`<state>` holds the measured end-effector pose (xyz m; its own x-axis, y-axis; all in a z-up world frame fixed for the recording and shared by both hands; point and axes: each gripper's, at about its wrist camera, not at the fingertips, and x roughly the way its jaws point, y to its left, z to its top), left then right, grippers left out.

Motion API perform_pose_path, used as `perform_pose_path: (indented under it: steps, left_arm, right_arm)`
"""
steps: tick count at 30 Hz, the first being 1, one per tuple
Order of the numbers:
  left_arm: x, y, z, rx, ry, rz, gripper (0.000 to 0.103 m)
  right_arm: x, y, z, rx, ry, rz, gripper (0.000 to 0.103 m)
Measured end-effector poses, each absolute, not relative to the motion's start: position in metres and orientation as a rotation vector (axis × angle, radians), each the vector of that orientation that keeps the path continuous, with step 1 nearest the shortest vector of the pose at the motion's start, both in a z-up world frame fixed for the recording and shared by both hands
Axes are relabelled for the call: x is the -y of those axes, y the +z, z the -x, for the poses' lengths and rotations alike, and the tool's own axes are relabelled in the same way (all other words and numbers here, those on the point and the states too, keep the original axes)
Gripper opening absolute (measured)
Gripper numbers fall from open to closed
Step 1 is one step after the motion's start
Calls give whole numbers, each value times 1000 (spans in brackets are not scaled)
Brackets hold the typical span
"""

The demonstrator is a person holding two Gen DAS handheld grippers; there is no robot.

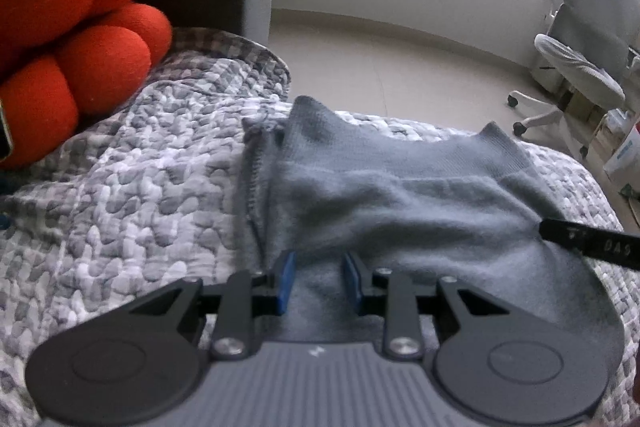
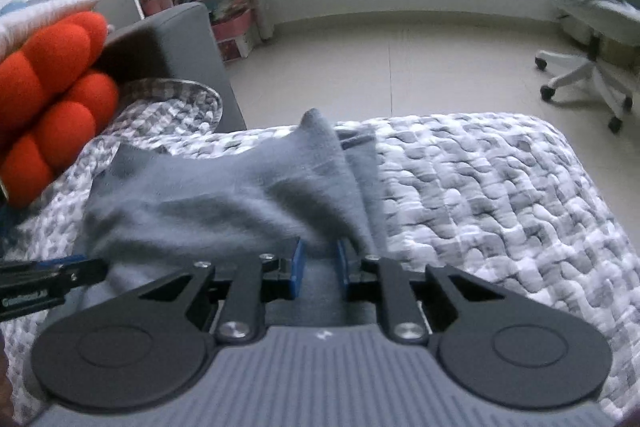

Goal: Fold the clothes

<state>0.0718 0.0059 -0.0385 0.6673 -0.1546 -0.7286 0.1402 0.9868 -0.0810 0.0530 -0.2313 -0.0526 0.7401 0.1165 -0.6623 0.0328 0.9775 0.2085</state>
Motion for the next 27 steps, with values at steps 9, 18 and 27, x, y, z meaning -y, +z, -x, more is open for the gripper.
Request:
perform_pose_path:
  steps: [9, 18, 27]
  left_arm:
    - [-10, -29, -65, -786, -164, 55, 29]
    - [21, -34, -53, -814, -241, 21, 23]
    - [5, -41, -60, -849, -213, 42, 26]
  right_arm:
    - [223, -33, -42, -662, 133, -225, 23]
    - [171, -42, -36, -770, 408, -74, 24]
    - [181, -52, -45, -799, 304, -49, 23]
